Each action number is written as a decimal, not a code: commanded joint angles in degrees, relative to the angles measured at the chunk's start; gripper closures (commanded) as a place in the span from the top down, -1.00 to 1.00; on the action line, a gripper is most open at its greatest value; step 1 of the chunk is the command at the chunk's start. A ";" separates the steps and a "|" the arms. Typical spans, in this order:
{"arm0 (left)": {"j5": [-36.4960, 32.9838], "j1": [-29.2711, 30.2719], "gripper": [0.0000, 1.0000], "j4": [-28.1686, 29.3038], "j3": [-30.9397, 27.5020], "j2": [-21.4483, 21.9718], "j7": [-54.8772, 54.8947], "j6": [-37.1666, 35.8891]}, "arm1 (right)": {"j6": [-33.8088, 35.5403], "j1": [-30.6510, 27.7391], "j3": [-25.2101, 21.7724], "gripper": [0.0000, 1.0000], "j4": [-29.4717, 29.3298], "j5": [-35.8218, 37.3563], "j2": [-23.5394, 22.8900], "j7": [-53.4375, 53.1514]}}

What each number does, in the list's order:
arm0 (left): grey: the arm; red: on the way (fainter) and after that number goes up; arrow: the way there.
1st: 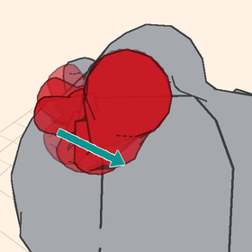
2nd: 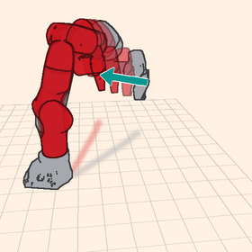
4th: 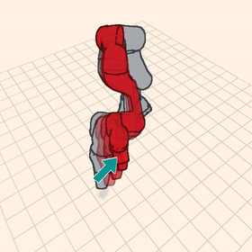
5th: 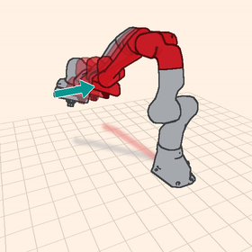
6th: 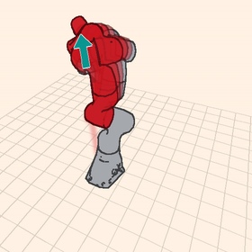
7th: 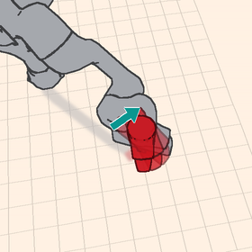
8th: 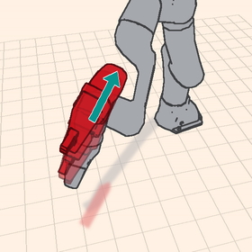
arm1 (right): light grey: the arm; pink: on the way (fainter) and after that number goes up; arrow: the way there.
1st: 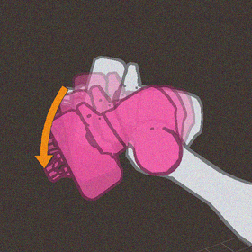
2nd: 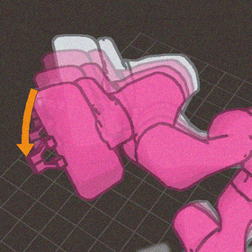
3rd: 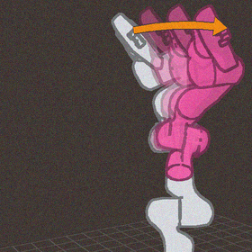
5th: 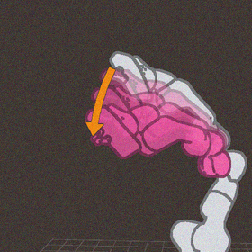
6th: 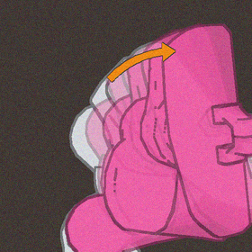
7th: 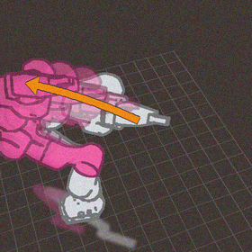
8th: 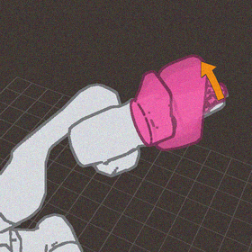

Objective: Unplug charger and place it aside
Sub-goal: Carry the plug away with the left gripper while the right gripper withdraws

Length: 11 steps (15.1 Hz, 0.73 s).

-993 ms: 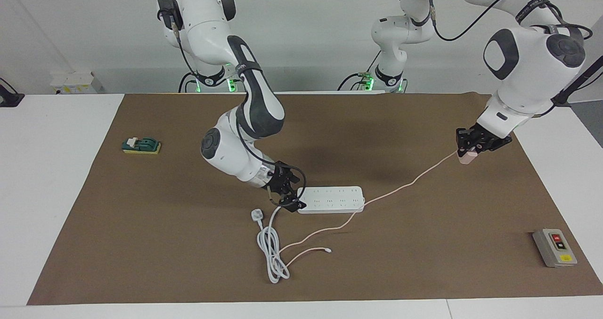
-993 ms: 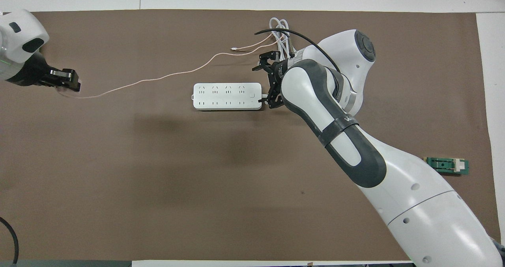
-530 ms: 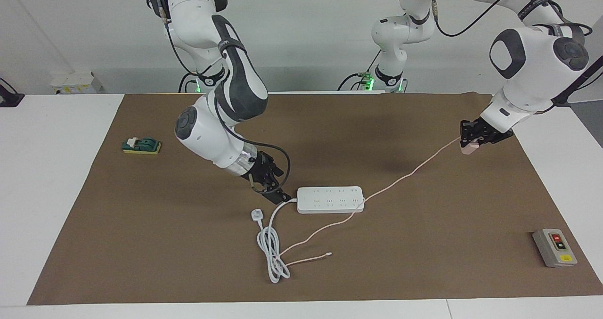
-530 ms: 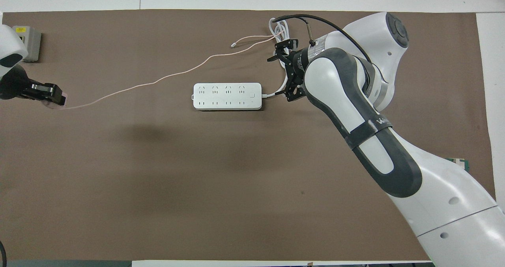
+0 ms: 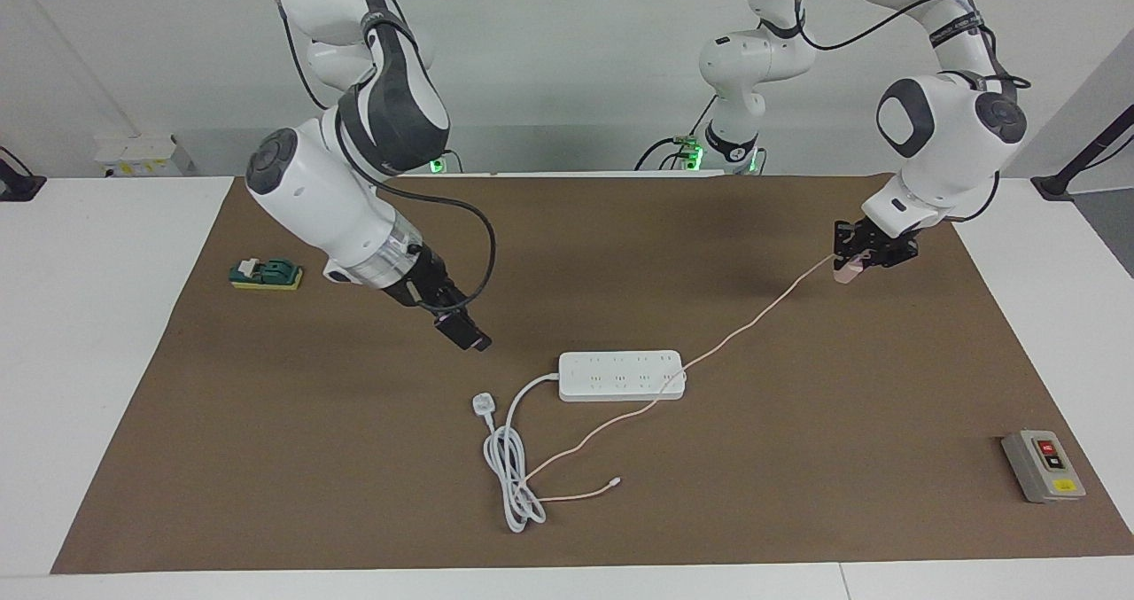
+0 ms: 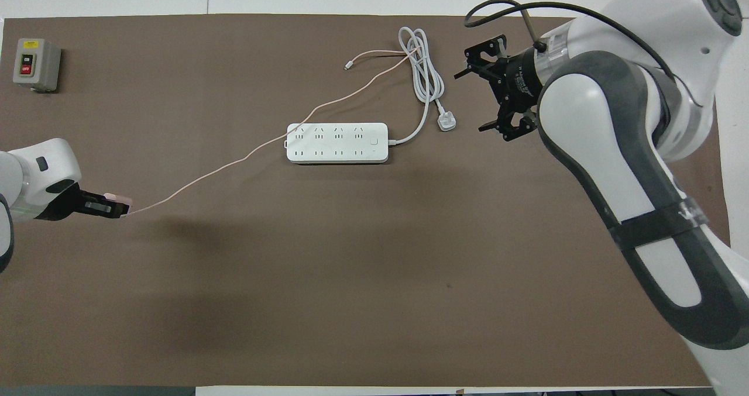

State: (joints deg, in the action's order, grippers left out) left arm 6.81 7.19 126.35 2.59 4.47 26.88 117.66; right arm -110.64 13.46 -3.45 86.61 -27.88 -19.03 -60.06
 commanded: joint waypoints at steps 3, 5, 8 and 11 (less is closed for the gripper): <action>2.42 -3.14 -1.00 8.90 0.22 2.38 -0.24 11.86 | 4.55 -4.92 0.47 1.00 1.28 6.78 3.91 17.92; 2.42 -3.23 -1.00 11.27 0.22 2.91 -0.60 13.12 | 6.05 -6.85 0.47 1.00 1.28 9.06 4.96 25.92; 2.42 -3.85 -1.00 11.90 0.22 2.03 -1.04 15.05 | 7.63 -8.09 0.47 1.00 1.37 14.41 6.37 38.23; 2.50 -3.59 -1.00 13.74 0.22 2.29 -1.47 15.76 | 9.48 -10.20 0.47 1.00 1.28 17.59 8.21 47.64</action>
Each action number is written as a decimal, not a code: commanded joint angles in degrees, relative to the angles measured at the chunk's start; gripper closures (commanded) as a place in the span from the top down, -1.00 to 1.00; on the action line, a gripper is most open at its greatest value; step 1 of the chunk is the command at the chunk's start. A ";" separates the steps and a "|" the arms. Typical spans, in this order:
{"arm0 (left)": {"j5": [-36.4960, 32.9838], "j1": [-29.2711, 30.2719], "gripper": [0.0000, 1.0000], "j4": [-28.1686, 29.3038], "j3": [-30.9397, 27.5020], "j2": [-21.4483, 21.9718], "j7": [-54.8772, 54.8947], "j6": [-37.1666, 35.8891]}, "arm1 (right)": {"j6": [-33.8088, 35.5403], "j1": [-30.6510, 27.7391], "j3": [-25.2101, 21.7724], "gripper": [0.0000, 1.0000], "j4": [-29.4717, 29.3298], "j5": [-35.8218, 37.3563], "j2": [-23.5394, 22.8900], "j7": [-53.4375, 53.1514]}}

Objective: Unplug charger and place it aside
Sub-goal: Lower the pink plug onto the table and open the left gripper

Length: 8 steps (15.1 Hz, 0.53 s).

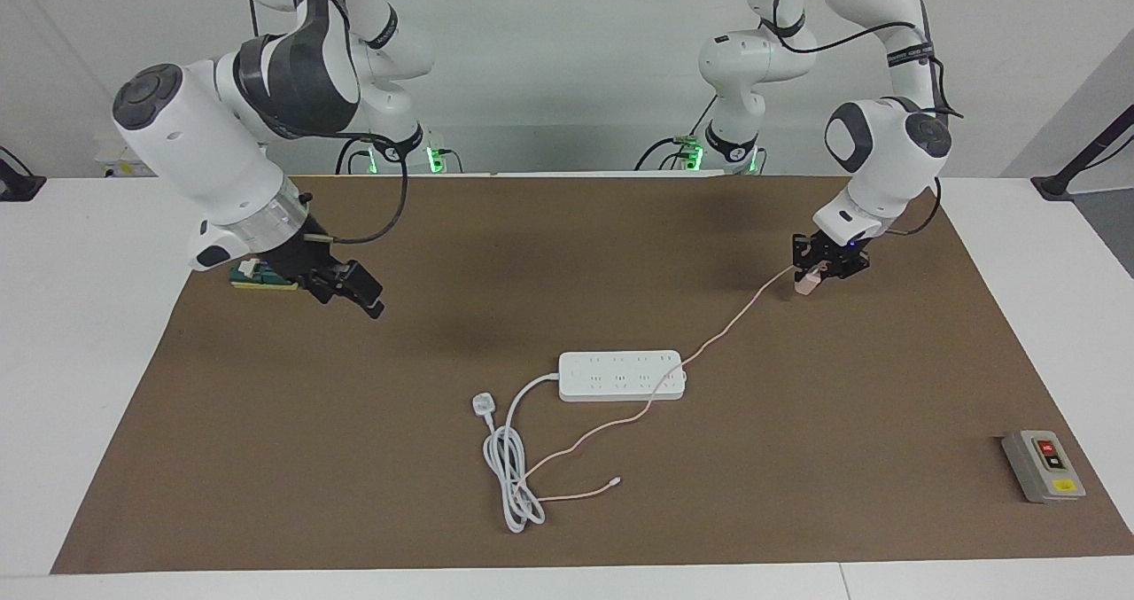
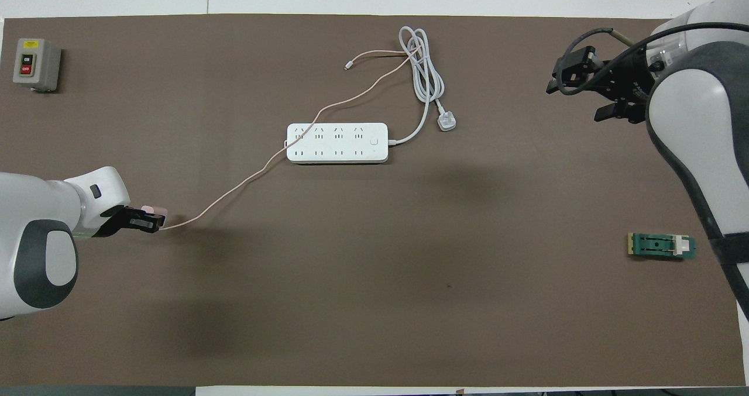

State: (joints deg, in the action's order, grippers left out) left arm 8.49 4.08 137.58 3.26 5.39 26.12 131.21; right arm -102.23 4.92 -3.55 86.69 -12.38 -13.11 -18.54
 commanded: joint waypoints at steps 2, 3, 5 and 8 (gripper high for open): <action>0.83 0.14 -1.00 2.95 -0.54 1.38 -1.07 2.29 | 2.38 -3.06 0.56 1.00 1.29 3.58 3.87 12.97; 0.83 0.22 -1.00 3.04 -0.54 1.38 -1.07 2.29 | 3.16 -4.03 0.56 1.00 1.38 4.11 4.67 15.44; 0.83 1.18 -0.32 3.13 -0.63 1.38 -1.33 2.82 | 5.62 -5.61 0.56 1.00 1.38 5.52 6.69 19.93; 0.74 2.68 1.00 3.66 -0.80 1.38 -0.81 3.70 | 9.84 -7.72 0.56 1.00 1.38 6.66 9.85 24.68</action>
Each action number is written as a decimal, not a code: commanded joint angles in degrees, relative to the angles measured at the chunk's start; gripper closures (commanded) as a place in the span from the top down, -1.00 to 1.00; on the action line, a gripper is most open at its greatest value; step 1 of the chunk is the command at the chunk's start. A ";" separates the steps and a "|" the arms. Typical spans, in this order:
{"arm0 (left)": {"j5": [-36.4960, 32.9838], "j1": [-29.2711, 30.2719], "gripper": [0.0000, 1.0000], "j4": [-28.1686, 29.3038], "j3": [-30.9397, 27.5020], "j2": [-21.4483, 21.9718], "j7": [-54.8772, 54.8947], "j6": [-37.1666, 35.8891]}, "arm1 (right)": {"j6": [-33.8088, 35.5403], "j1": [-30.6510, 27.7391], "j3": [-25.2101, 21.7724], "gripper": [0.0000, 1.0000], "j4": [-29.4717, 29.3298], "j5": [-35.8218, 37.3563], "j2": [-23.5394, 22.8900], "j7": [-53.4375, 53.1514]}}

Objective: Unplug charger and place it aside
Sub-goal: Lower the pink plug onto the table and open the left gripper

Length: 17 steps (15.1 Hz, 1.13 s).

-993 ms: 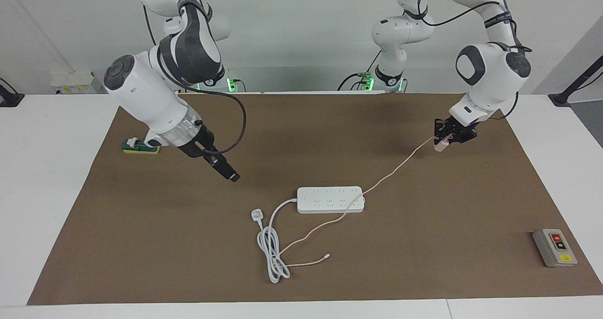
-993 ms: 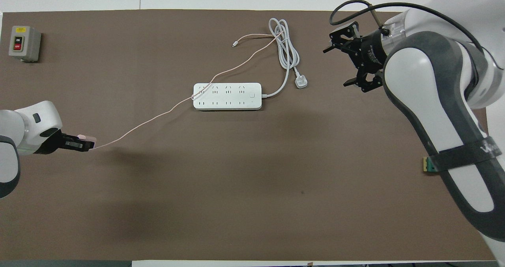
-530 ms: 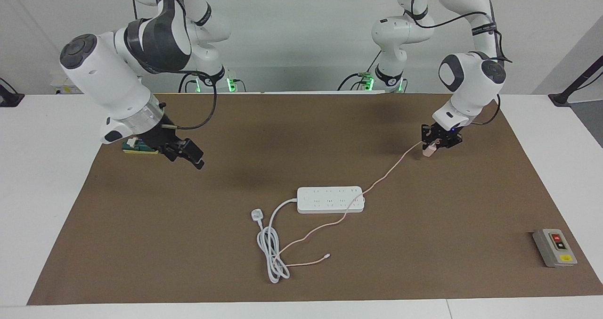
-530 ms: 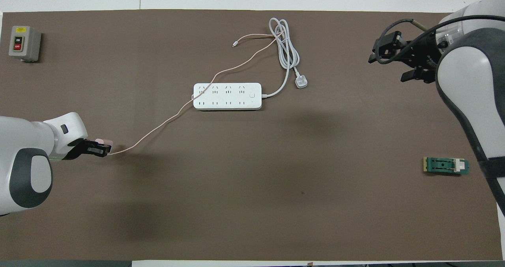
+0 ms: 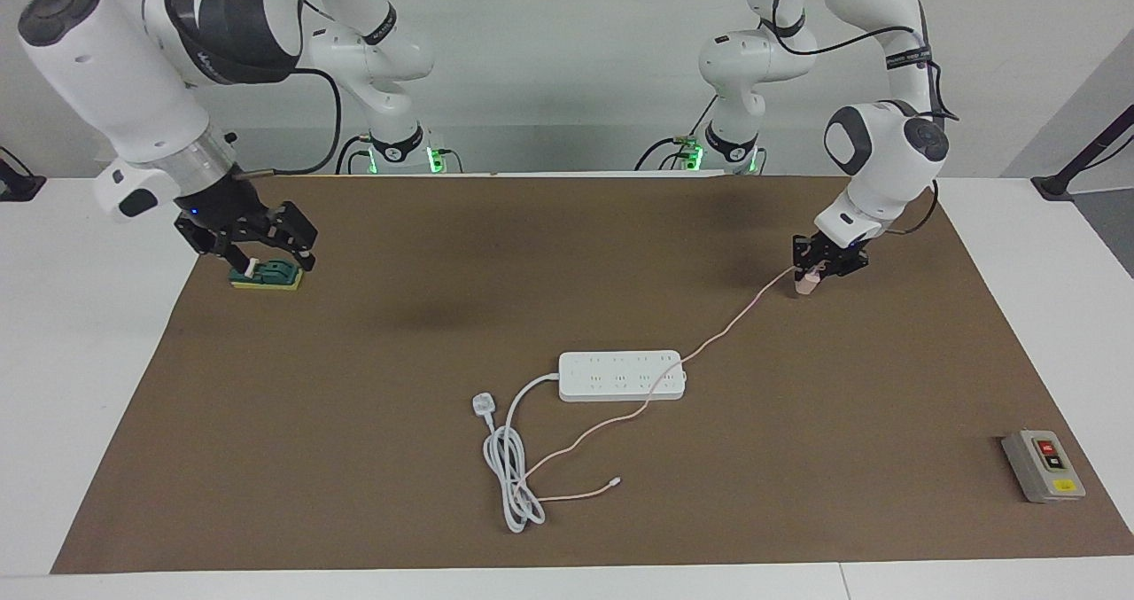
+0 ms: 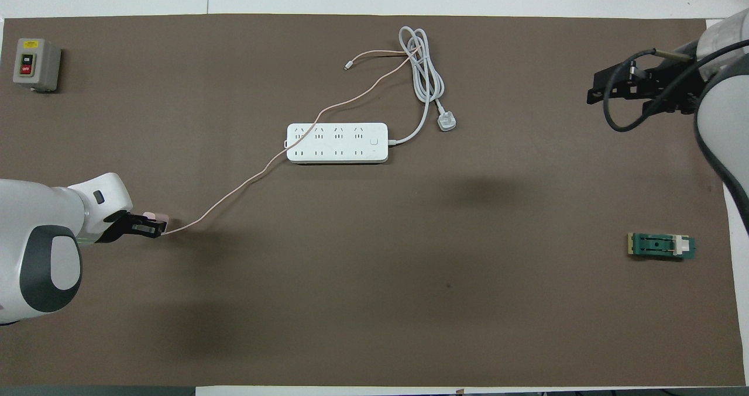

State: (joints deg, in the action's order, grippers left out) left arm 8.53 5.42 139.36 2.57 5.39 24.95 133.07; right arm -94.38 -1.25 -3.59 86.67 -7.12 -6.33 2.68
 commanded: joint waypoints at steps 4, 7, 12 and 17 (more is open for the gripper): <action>-0.01 4.41 1.00 -0.57 -0.11 0.33 0.80 1.58 | 6.82 -2.61 0.61 1.00 1.39 3.34 7.02 5.40; -1.32 4.77 1.00 -4.08 -0.20 -1.08 0.80 0.53 | 11.48 -3.58 0.43 1.00 1.40 3.87 9.05 5.32; -5.28 5.74 1.00 -12.77 -0.20 -1.52 0.71 -8.85 | 16.07 -2.79 0.52 1.00 2.27 9.04 12.03 5.05; -5.28 5.13 1.00 -19.99 -0.11 -1.52 -3.58 -13.70 | 13.70 -2.61 0.69 1.00 2.54 10.11 13.27 5.05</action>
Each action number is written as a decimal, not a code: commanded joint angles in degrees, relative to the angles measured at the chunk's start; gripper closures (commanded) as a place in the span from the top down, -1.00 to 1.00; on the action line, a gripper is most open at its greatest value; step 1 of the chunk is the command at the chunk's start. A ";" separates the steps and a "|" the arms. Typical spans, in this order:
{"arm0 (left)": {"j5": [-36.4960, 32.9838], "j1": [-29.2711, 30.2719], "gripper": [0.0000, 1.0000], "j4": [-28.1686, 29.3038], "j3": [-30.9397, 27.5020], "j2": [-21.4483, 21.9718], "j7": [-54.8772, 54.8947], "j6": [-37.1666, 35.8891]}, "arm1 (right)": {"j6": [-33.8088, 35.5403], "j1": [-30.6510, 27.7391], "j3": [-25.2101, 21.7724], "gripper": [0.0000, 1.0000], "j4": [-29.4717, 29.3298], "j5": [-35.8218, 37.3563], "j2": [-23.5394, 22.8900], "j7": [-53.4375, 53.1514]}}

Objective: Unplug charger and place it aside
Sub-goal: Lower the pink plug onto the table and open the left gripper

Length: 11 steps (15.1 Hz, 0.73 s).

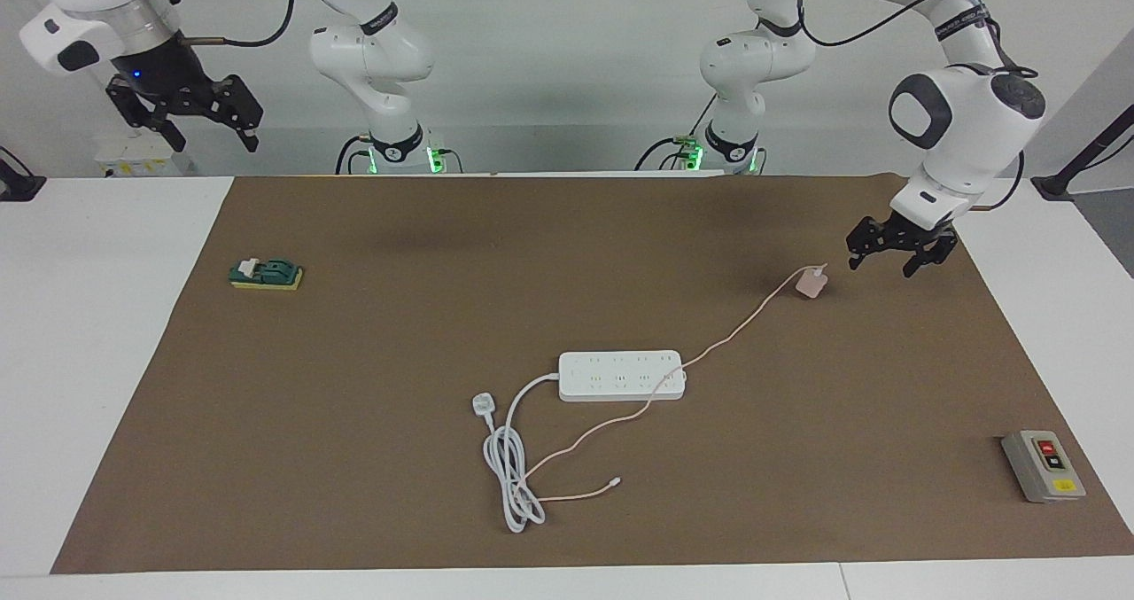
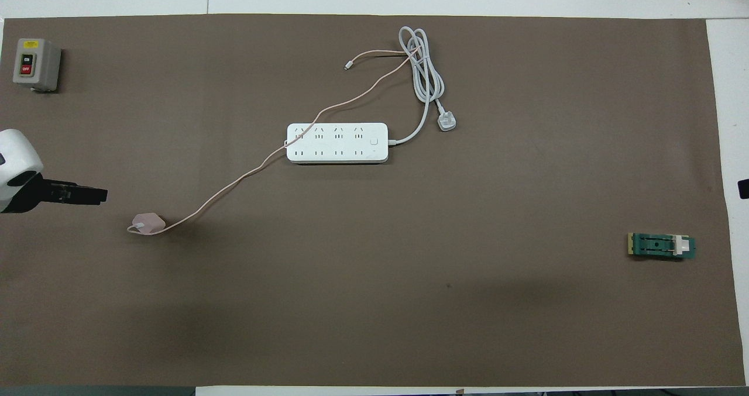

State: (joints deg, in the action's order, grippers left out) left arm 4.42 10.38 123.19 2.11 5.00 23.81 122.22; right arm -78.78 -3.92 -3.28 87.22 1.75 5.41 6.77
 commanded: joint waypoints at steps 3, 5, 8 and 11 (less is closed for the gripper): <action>-1.17 -0.18 1.00 -8.22 0.35 -1.05 -5.69 -6.81 | -2.17 0.14 0.82 1.00 1.72 1.24 1.53 -0.17; -1.26 -0.36 1.00 -11.38 0.44 -0.79 -8.50 -10.93 | -2.61 0.14 0.82 1.00 1.90 1.68 1.62 -0.09; -1.26 -0.53 1.00 -14.29 0.96 0.35 -15.08 -15.42 | -2.52 0.22 0.82 1.00 1.99 1.86 1.71 -0.44; -1.26 -0.53 1.00 -14.73 2.89 2.11 -21.41 -18.76 | -2.43 0.23 1.00 1.00 1.90 1.77 1.88 -0.44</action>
State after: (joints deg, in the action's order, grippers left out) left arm 4.37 10.17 109.16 4.00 5.82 7.21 106.58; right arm -79.96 -3.86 -2.75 87.33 2.25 5.77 6.77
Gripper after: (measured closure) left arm 0.000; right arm 0.000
